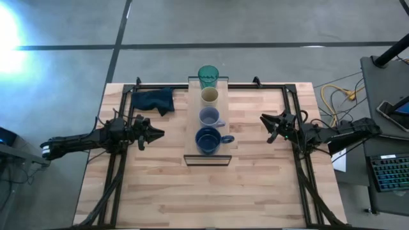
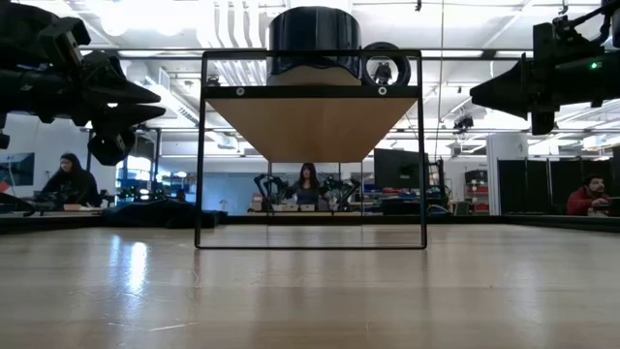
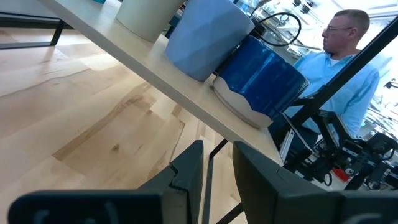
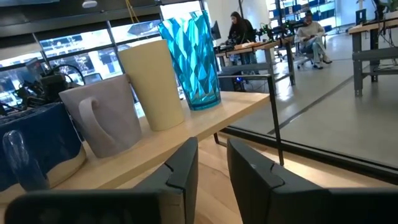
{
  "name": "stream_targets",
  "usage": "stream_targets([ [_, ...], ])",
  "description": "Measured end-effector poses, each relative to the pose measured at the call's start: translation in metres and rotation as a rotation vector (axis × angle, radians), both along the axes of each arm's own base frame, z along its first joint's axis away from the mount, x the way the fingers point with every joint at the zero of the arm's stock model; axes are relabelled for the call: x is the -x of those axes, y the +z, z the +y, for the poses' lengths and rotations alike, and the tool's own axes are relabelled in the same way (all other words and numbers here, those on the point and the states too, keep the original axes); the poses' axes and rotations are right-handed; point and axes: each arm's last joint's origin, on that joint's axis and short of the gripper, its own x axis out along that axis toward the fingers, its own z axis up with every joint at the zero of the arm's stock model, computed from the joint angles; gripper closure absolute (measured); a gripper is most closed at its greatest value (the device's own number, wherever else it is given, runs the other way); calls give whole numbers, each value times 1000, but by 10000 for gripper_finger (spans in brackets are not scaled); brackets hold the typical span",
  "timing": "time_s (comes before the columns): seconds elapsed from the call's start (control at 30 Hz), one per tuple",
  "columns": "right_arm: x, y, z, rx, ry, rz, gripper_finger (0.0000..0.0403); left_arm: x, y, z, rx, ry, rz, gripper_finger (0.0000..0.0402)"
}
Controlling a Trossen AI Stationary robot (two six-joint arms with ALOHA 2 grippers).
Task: Stack small to large cups/mugs on shelf
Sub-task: Return to Home Position
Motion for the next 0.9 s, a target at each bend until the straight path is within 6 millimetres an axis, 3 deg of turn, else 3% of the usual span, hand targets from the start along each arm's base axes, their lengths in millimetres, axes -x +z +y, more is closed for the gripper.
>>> stream_targets([
  [0.9,0,0,0,0,-1,0,322,0,0,0,0,0,0,329],
])
